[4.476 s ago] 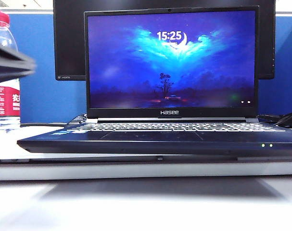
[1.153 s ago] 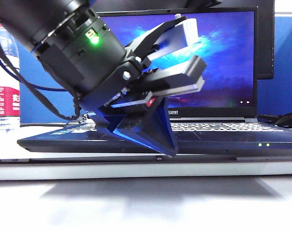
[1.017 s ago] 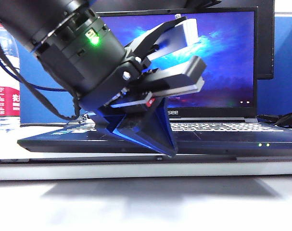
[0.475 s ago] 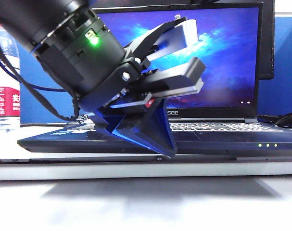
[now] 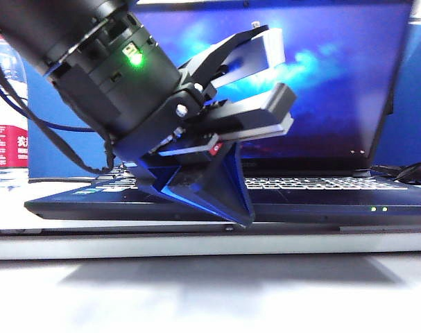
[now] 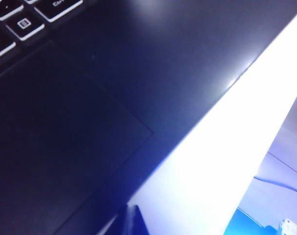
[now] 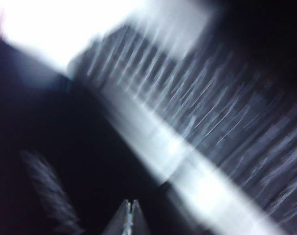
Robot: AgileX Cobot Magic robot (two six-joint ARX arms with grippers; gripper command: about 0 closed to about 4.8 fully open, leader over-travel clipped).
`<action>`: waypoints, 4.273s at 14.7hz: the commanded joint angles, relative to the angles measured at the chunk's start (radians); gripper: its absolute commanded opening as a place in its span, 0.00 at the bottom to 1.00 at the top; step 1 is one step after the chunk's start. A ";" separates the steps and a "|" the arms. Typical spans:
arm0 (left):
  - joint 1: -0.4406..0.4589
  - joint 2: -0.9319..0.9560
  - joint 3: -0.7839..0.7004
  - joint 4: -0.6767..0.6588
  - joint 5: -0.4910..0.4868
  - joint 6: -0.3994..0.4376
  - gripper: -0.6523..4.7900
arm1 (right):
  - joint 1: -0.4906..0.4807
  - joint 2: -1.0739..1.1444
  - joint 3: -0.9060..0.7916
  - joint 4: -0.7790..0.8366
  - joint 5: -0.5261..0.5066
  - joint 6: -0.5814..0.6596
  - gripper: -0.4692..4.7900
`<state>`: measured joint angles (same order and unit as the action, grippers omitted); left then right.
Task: Close the lid of the black laptop.
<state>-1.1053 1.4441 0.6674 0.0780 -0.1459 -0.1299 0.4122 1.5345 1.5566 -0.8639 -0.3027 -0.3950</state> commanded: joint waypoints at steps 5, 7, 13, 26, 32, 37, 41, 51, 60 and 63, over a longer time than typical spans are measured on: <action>0.005 -0.002 0.004 0.020 -0.034 -0.001 0.15 | 0.039 -0.039 0.006 -0.044 0.012 0.006 0.08; 0.005 -0.002 0.004 0.021 -0.036 -0.001 0.15 | 0.040 -0.039 0.005 -0.114 -0.008 0.010 0.08; 0.005 -0.002 0.004 0.021 -0.037 -0.001 0.15 | 0.114 -0.061 0.005 -0.187 -0.030 0.034 0.08; 0.005 -0.002 0.004 0.005 0.000 0.002 0.15 | 0.208 -0.075 0.005 -0.322 -0.033 0.104 0.08; 0.005 -0.003 0.004 -0.002 0.105 -0.001 0.15 | 0.224 -0.074 0.004 -0.358 -0.032 0.112 0.08; 0.005 -0.003 0.004 -0.007 0.332 0.006 0.15 | 0.224 -0.074 0.004 -0.389 -0.029 0.127 0.08; 0.005 -0.003 0.004 -0.011 0.501 0.051 0.15 | 0.224 -0.074 0.004 -0.396 -0.029 0.133 0.08; 0.005 -0.021 0.004 0.100 0.913 0.177 0.15 | 0.222 -0.038 0.002 -0.408 0.045 0.134 0.08; 0.006 -0.164 0.004 0.140 1.138 0.169 0.15 | 0.222 -0.005 -0.023 -0.420 0.103 0.134 0.08; 0.006 -0.231 0.004 0.141 1.131 0.156 0.15 | 0.222 0.002 -0.055 -0.411 0.108 0.138 0.08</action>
<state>-1.1000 1.2274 0.6689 0.2058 0.9840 0.0273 0.6331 1.5345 1.5078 -1.2732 -0.1974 -0.2619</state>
